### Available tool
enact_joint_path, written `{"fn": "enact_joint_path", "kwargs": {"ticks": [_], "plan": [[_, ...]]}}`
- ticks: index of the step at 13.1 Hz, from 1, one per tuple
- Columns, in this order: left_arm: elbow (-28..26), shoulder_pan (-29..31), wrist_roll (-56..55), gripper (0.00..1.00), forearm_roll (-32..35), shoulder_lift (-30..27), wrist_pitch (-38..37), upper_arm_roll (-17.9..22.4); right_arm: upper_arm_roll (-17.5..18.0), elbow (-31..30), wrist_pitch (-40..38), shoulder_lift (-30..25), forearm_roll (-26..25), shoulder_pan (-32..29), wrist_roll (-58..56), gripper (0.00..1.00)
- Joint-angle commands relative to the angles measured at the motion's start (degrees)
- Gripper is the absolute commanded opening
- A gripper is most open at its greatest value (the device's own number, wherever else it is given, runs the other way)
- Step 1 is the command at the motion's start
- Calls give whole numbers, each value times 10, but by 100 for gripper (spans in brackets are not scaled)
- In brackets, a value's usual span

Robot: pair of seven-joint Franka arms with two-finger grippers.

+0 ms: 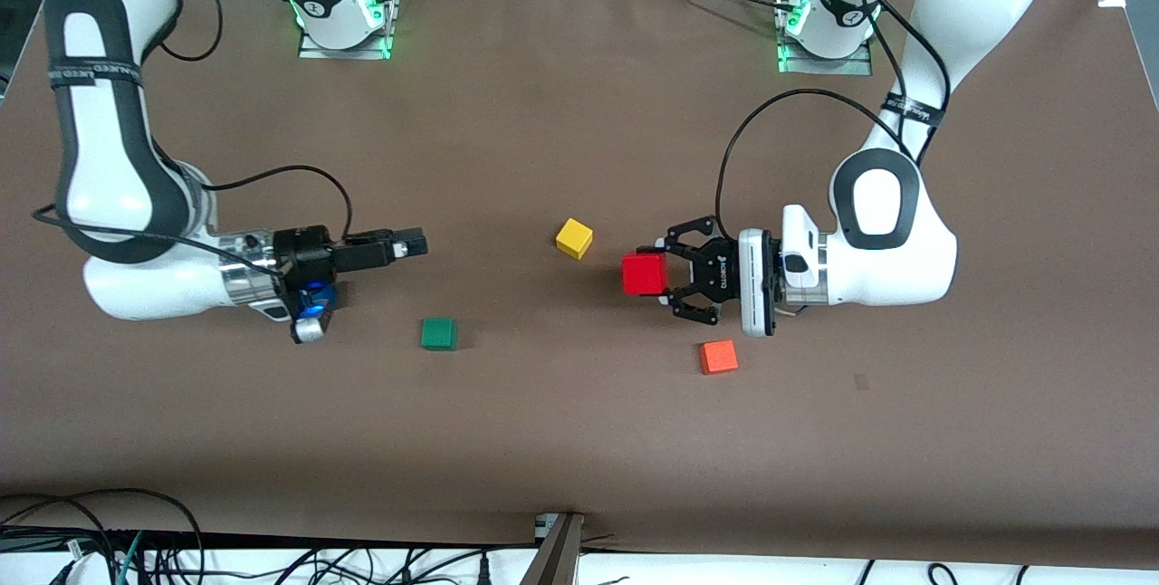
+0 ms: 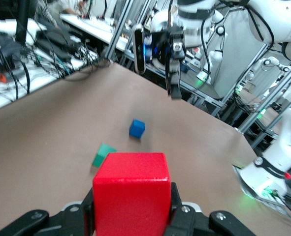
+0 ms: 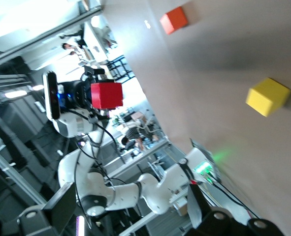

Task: Pass red block to right arm, stack on blue
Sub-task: 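Bring the red cube toward the right gripper and close the right gripper on it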

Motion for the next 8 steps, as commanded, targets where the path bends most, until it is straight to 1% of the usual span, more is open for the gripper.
{"fn": "enact_joint_path", "kwargs": {"ticks": [1, 2, 4, 6, 8], "plan": [[16, -45, 50, 0, -31, 9, 40, 2, 1, 11, 33, 22, 52, 24, -36, 100], [17, -51, 62, 0, -36, 9, 40, 2, 1, 11, 48, 27, 74, 38, -39, 100], [16, -61, 85, 0, -75, 7, 40, 1, 1, 11, 85, 30, 104, 60, -42, 100], [17, -73, 122, 0, -99, 8, 40, 1, 1, 11, 94, 36, 115, 69, -65, 100], [18, -87, 133, 0, -136, 10, 42, 2, 2, 10, 94, 43, 140, 79, -97, 100]]}}
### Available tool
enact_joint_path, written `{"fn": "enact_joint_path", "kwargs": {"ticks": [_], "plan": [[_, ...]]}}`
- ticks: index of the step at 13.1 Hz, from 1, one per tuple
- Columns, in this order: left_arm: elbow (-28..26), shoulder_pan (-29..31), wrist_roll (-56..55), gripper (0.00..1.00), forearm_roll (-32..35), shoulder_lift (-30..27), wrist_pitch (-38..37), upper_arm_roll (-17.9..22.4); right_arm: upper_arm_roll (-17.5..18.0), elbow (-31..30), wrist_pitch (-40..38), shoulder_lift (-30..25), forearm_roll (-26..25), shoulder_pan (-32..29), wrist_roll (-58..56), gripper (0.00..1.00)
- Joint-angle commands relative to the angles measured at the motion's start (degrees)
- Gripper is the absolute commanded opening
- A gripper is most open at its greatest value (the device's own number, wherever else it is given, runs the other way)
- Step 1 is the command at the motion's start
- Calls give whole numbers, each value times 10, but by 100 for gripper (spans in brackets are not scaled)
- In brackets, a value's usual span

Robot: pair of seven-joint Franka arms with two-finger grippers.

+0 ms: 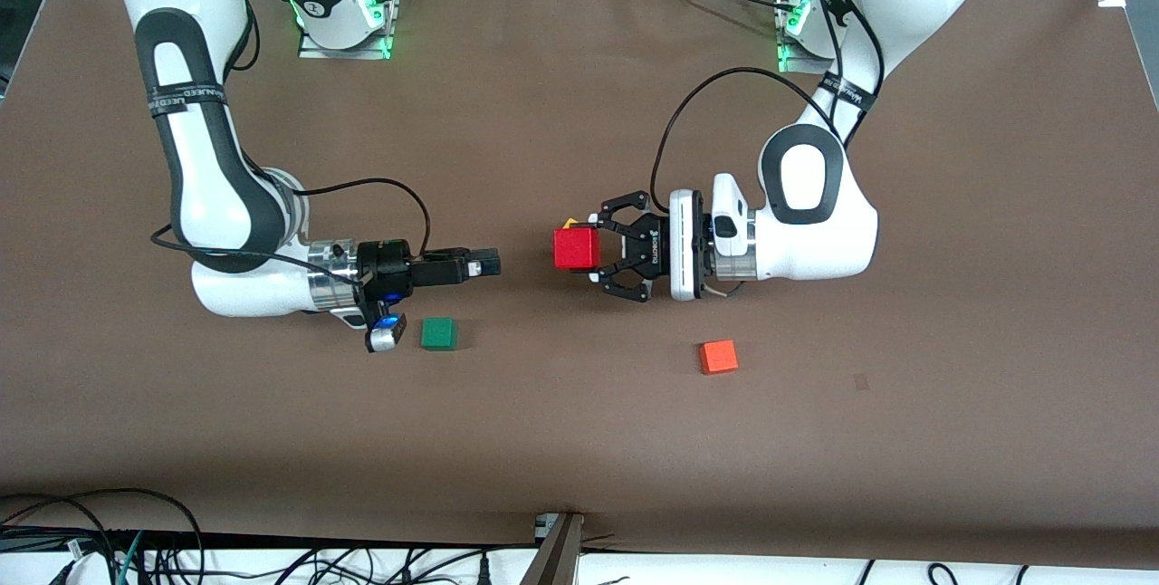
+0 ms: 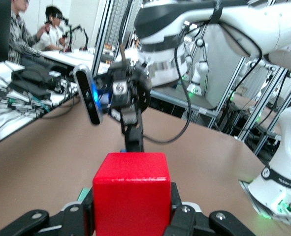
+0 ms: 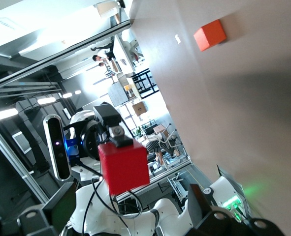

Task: Pass red block to right arm, stack on blue
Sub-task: 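Bring the red cube toward the right gripper and close the right gripper on it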

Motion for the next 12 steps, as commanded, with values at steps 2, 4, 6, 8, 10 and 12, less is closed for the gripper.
{"fn": "enact_joint_path", "kwargs": {"ticks": [2, 4, 6, 8, 10, 12], "plan": [[15, -20, 28, 0, -37, 10, 9, 3, 0, 6, 2, 12, 69, 17, -58, 100], [16, -24, 32, 0, -41, 10, 12, 3, 0, 3, 0, 14, 81, 18, -86, 100], [15, -31, 33, 0, -63, 11, 12, 3, 0, -10, 0, 14, 82, 22, -112, 100], [15, -35, 34, 1, -67, 13, 13, 3, 0, -21, -1, 12, 83, 22, -146, 100], [15, -36, 34, 1, -67, 13, 20, 3, 0, -43, -12, 4, 91, 22, -176, 100], [15, -37, 34, 1, -68, 13, 20, 3, 0, -65, -22, -13, 104, 21, -178, 100]]}}
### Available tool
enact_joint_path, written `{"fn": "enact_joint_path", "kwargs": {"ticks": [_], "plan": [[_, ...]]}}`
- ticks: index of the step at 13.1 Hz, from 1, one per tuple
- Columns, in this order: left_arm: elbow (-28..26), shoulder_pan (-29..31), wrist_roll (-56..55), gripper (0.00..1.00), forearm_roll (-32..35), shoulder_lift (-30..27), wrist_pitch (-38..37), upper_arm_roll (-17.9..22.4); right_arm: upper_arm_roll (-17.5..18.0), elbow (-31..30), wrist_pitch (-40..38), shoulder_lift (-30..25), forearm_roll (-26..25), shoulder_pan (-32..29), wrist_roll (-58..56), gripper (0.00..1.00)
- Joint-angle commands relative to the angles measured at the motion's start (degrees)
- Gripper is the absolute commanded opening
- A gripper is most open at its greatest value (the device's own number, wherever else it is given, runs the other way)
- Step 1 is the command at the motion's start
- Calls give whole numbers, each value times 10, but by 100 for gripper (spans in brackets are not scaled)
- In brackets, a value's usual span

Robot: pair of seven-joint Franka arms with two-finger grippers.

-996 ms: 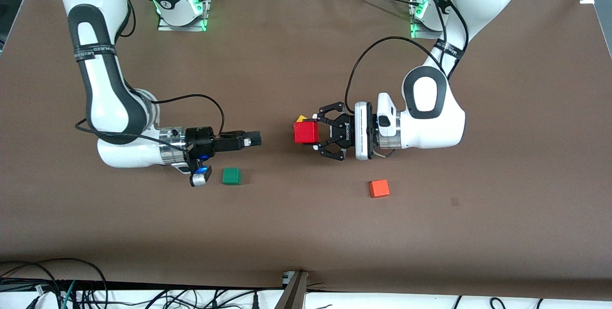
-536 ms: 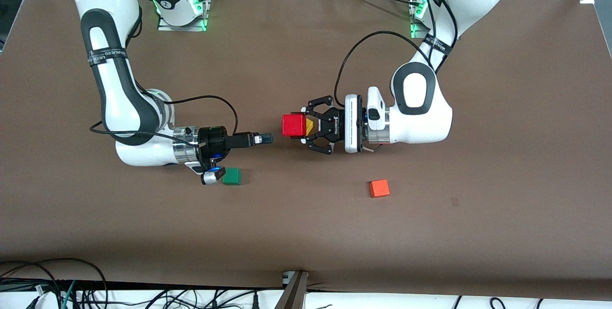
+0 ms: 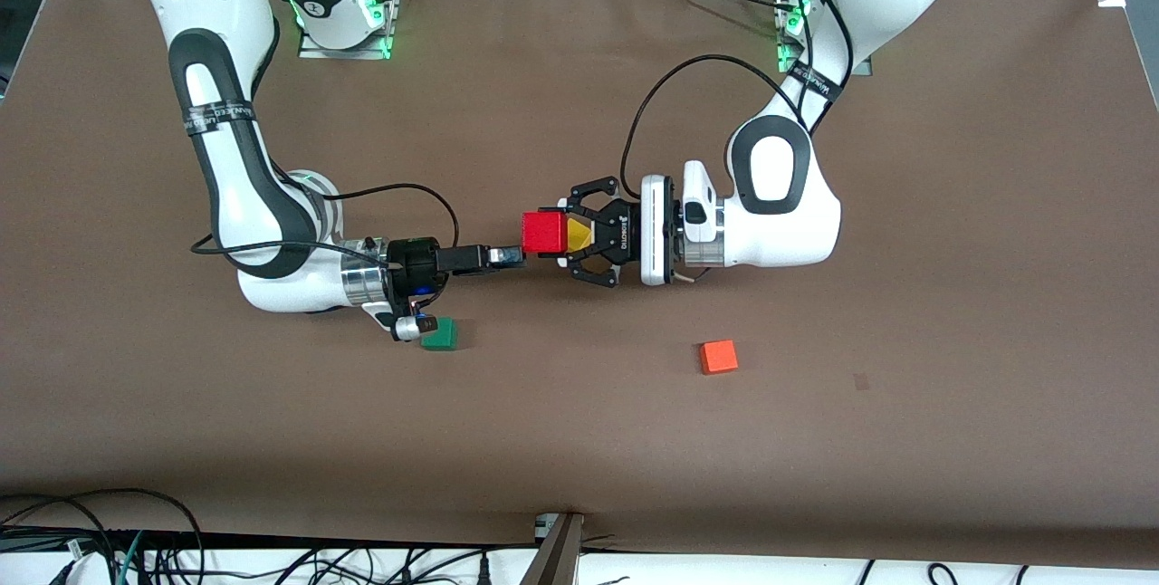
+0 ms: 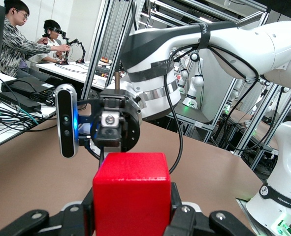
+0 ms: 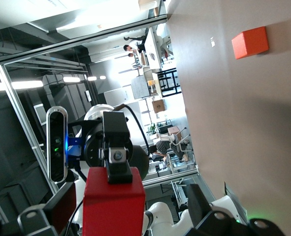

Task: Pass red block to right arm, stack on blue
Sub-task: 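Bring the red cube toward the right gripper and close the right gripper on it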

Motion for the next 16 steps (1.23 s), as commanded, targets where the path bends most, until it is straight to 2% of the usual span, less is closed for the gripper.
{"fn": "enact_joint_path", "kwargs": {"ticks": [1, 4, 8, 12, 16], "plan": [[15, -6, 16, 1, -20, 7, 6, 3, 0, -49, -7, -38, 29, 0, -21, 100], [15, -6, 16, 1, -23, 6, 6, 3, 0, -95, -6, -70, 36, 0, -21, 100], [15, -6, 16, 1, -24, 7, 5, 3, 4, -125, 2, -91, 57, 1, -21, 100], [13, -7, 16, 1, -24, 7, 5, 3, 38, -132, 56, -98, 80, 1, -22, 100], [15, -7, 16, 1, -24, 7, 5, 3, 52, -131, 82, -98, 86, 2, -22, 100]]}}
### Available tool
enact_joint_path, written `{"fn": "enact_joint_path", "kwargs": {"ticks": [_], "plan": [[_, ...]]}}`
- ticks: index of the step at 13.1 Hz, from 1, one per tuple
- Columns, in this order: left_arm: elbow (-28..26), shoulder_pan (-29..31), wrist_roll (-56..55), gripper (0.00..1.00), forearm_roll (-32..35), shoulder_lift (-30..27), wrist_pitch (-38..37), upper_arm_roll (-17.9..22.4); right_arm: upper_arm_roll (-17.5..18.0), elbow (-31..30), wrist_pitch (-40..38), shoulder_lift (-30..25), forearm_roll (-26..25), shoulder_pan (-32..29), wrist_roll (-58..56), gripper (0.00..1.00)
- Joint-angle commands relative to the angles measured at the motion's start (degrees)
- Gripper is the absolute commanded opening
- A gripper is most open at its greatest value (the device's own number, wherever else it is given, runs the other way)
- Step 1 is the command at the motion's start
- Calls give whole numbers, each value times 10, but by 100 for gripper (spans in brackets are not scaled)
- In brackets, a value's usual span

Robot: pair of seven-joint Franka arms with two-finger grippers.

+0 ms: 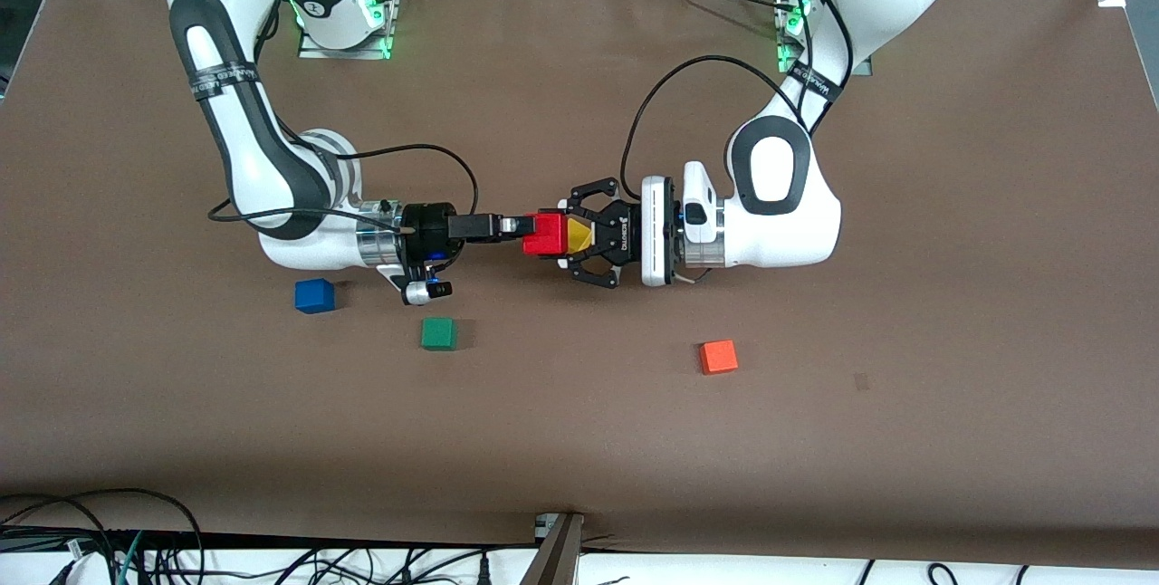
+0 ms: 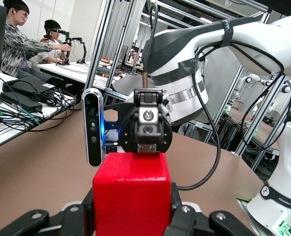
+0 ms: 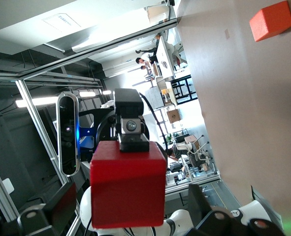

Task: Pass red block to right arm, stack on blue
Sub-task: 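Open the left gripper and withdraw it while the right gripper holds the cube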

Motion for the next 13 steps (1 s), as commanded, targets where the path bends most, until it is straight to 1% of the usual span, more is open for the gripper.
{"fn": "enact_joint_path", "kwargs": {"ticks": [1, 2, 3, 4, 5, 7, 8, 9, 13], "plan": [[14, -7, 16, 1, -23, 7, 4, 3, 6, -25, 17, -21, 25, 0, -16, 87], [14, -7, 16, 1, -23, 7, 4, 3, 6, -25, 14, -21, 25, -1, -16, 64], [14, -7, 16, 1, -23, 7, 4, 3, 5, -23, 11, -21, 25, -2, -17, 30], [14, -7, 16, 1, -23, 7, 4, 3, 5, -23, 11, -21, 25, -2, -17, 14], [14, -8, 16, 1, -23, 7, 4, 3, 5, -22, 12, -21, 25, -2, -17, 7], [14, -7, 16, 2, -23, 7, 4, 3, 5, -22, 14, -20, 25, -2, -16, 4], [11, -8, 15, 38, -23, 6, 4, 3, 5, -21, 14, -20, 25, -2, -16, 4], [9, -7, 17, 99, -23, 6, 4, 3, 5, -21, 15, -20, 25, -2, -16, 4], [7, -7, 15, 100, -18, 2, 1, 3, 4, -19, 15, -20, 25, -3, -16, 4]]}}
